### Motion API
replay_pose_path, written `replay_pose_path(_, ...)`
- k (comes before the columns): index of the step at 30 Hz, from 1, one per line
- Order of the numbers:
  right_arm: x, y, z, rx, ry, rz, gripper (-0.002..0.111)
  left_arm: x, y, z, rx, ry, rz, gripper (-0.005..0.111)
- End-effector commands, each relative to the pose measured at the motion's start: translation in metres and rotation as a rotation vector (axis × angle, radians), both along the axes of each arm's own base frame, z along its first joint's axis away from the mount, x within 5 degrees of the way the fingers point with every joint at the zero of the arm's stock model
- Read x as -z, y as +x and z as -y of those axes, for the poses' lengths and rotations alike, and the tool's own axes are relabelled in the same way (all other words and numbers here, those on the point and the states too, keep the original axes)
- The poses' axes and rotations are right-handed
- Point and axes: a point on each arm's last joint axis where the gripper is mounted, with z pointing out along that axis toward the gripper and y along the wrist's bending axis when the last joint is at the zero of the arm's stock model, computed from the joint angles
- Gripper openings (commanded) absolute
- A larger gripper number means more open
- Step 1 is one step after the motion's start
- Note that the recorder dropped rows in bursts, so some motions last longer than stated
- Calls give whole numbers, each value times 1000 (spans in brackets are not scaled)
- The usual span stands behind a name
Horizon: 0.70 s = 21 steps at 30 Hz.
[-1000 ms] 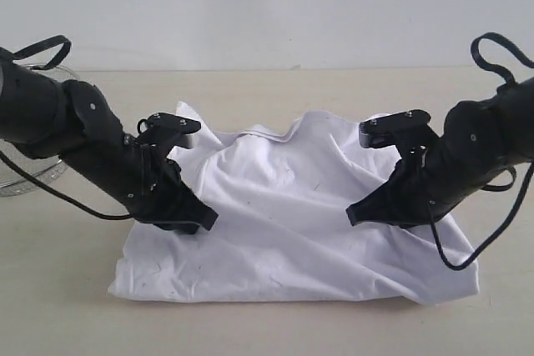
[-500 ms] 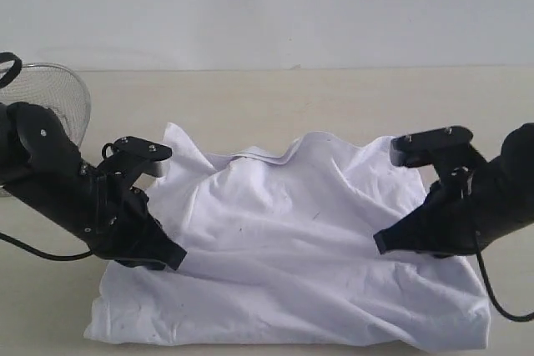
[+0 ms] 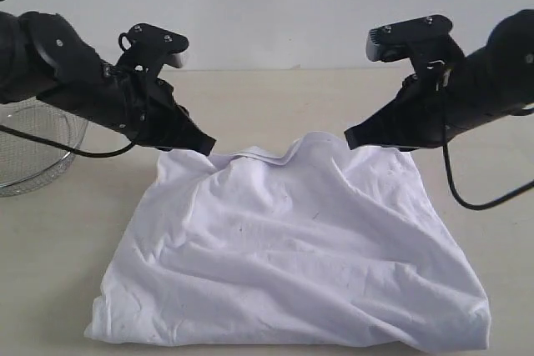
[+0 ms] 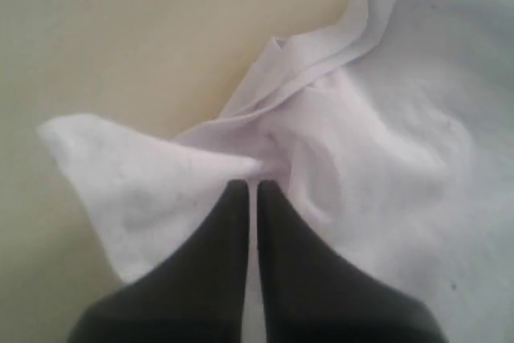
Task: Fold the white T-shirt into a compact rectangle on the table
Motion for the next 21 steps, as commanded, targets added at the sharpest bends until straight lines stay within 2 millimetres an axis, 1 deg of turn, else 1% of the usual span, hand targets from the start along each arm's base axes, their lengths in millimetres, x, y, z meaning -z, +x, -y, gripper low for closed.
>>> replay_pose_path(1, 16, 25, -5, -51, -54, -55, 0, 16, 18, 8, 43, 29, -22, 4)
replay_pose_path(3, 25, 35, -7, -60, -66, -92, 0, 23, 25, 11, 48, 32, -35, 4)
replay_pose_path(6, 36, 44, -10, -59, -68, -126, 0, 30, 28, 15, 73, 33, -89, 4)
replay_pose_path(11, 50, 52, -11, -56, -68, -124, 0, 46, 37, 12, 44, 50, -65, 4)
replay_pose_path(16, 62, 57, -12, -51, -67, -115, 0, 72, 44, 6, 36, 64, -142, 4)
replay_pose_path(19, 66, 61, -10, -29, -54, -84, 0, 77, 47, 2, 8, 61, -146, 4)
replay_pose_path(21, 67, 65, -3, 4, -41, -71, 0, 77, 48, 0, -3, 58, -148, 4)
